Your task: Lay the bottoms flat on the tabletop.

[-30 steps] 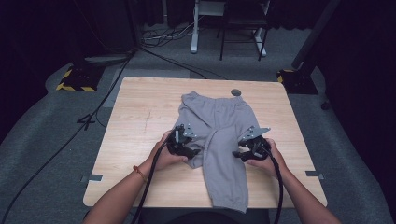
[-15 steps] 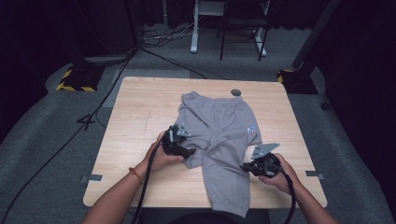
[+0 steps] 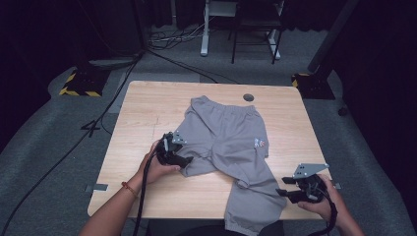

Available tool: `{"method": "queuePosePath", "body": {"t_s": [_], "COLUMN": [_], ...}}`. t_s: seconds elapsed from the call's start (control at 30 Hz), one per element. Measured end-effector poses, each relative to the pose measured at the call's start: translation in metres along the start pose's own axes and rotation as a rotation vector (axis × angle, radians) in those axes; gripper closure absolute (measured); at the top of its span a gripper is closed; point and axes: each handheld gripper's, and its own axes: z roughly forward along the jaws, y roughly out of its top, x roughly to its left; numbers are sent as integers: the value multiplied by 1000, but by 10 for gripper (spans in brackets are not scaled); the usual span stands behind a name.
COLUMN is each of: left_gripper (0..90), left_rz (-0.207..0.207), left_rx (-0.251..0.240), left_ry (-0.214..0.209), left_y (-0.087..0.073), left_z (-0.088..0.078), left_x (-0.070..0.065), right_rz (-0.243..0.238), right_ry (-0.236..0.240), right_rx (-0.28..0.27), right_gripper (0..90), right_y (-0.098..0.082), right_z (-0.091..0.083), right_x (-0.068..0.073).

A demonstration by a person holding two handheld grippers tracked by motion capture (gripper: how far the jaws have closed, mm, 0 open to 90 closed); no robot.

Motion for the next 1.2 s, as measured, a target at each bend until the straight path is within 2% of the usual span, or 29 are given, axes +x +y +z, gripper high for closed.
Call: {"method": "queuePosePath", "body": {"t_s": [0.03,0.07,0.1,0.13,0.17,0.2,0.23,0.27,0.3,0.33,0.37,0.4,0.47,0.5,0.53,0.6,0.73,0.77,0.8,0.83,0.87,0.9,0.93,1.0,1.07,1.1,1.13,1.17,1.2], "left_gripper": [245,245,223,223,213,209,205,205,190,190,187,182,183,182,182,183,184,184,183,184,184,184,184,185,191,191,227,227,267], "left_rz": [0,8,7,14,18,25,25,29,34,36,41,43,50,50,50,50,41,36,36,35,38,25,25,16,16,2,-13,-28,-33], "left_rx": [0,-3,-7,-6,-8,-16,-16,-24,-41,-48,-56,-65,-73,-73,-75,-81,-78,-80,-80,-80,-81,-82,-82,-82,-83,-76,-60,-56,-46], "left_ry": [0,-3,-4,-5,-12,-20,-20,-23,-29,-33,-37,-38,-46,-46,-45,-46,-41,-34,-34,-33,-34,-21,-21,-17,1,17,36,48,49], "left_y": [0,1,2,4,6,8,8,10,11,12,13,14,18,18,20,23,30,37,37,42,45,55,55,64,71,74,77,79,80], "left_z": [0,1,3,5,7,10,10,13,16,18,20,22,26,26,27,31,36,42,42,46,49,57,57,64,70,71,71,70,68], "left_x": [0,-1,-3,-5,-7,-11,-11,-13,-15,-16,-16,-16,-17,-17,-17,-16,-13,-10,-10,-7,-4,2,2,9,17,20,24,27,29], "right_rz": [0,3,11,11,13,12,12,21,42,42,66,108,184,184,212,194,200,180,180,194,194,214,224,226,253,253,274,274,268], "right_ry": [0,-13,-29,-29,-67,-76,-76,-73,-74,-74,-64,-54,-30,-30,-18,-60,-89,-119,-119,-142,-142,-165,-186,-254,-326,-326,-409,-409,-478], "right_rx": [0,-35,-99,-99,-129,-129,-129,-126,-111,-111,-108,-101,-125,-125,-127,-116,-124,-129,-129,-134,-134,-123,-114,-100,-74,-74,-40,-40,-16], "right_gripper": [449,416,377,377,329,317,317,292,293,293,266,258,242,242,239,222,215,201,201,197,197,169,158,157,153,153,181,181,224], "right_y": [0,5,20,20,37,43,43,50,65,65,68,75,79,79,82,91,97,100,100,102,102,104,105,106,104,104,100,100,98], "right_z": [0,1,10,10,27,35,35,48,81,81,92,116,132,132,138,150,157,161,161,165,165,166,166,163,158,158,152,152,148], "right_x": [0,-2,-10,-10,-20,-25,-25,-31,-48,-48,-54,-67,-79,-79,-83,-88,-95,-102,-102,-115,-115,-126,-134,-149,-165,-165,-177,-177,-180]}}
